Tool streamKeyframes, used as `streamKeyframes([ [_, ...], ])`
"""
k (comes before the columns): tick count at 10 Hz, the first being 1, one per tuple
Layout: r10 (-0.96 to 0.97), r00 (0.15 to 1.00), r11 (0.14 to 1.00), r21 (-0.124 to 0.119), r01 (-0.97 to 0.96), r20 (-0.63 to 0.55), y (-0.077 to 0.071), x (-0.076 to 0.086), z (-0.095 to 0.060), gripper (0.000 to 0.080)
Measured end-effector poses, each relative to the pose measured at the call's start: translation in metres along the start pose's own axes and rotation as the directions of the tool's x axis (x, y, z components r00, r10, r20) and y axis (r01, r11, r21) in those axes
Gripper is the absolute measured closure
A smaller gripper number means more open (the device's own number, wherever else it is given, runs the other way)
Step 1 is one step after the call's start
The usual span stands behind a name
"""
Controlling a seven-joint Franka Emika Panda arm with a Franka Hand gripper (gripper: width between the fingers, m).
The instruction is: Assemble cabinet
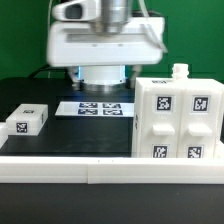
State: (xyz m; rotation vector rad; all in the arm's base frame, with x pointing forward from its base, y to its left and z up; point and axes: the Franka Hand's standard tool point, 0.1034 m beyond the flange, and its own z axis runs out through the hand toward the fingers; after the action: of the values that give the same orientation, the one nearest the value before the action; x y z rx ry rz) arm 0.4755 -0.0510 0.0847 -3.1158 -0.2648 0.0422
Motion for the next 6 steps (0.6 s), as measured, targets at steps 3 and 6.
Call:
streamKeyframes([
  [3,-0.005,1.000,1.000,-0.008,0.005,-0.001,0.034,-0.011,0.007,0.0002],
  [6,-0.004,1.000,1.000,-0.012,0.004,0.001,0.054,-0.018,0.007,0.0002],
])
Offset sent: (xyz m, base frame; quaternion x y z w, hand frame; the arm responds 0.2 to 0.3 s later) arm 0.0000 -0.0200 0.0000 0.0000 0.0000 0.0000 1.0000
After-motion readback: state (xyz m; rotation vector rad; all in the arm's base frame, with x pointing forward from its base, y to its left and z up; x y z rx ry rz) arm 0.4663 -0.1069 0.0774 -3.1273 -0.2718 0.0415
